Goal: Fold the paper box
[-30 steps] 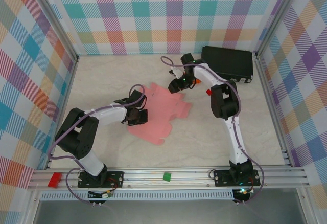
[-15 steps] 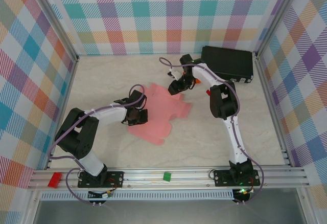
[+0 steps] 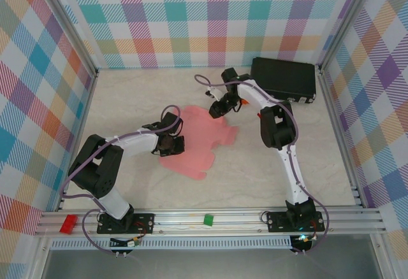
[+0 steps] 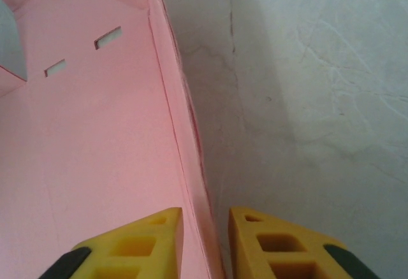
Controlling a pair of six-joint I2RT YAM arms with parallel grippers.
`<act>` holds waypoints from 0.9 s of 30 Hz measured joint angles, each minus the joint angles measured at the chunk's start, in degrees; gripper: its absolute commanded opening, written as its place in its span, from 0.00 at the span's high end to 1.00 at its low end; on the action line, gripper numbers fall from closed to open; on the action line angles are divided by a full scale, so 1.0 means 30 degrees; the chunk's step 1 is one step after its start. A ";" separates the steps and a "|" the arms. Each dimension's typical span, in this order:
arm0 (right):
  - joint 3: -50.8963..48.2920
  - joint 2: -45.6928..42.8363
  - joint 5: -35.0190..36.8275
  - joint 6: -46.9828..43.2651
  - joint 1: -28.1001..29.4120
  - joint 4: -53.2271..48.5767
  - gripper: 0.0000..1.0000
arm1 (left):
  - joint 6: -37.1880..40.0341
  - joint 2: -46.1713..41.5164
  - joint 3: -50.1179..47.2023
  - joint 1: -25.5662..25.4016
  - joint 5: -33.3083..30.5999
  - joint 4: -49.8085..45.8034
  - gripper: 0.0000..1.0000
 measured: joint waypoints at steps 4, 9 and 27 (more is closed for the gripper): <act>-0.0947 -0.0554 0.0379 -0.0634 0.0182 0.0736 0.82 | 0.0000 0.0000 -0.0044 0.0000 0.0007 0.0131 1.00; -0.1843 -0.1537 0.0641 -0.1457 0.0306 0.1668 0.83 | -0.0058 0.0015 -0.0095 0.0000 0.0007 0.0415 1.00; -0.6084 -0.4743 0.2266 -0.3774 0.0845 0.5435 0.93 | -0.0736 0.0219 -0.0219 0.0000 0.0109 0.1413 1.00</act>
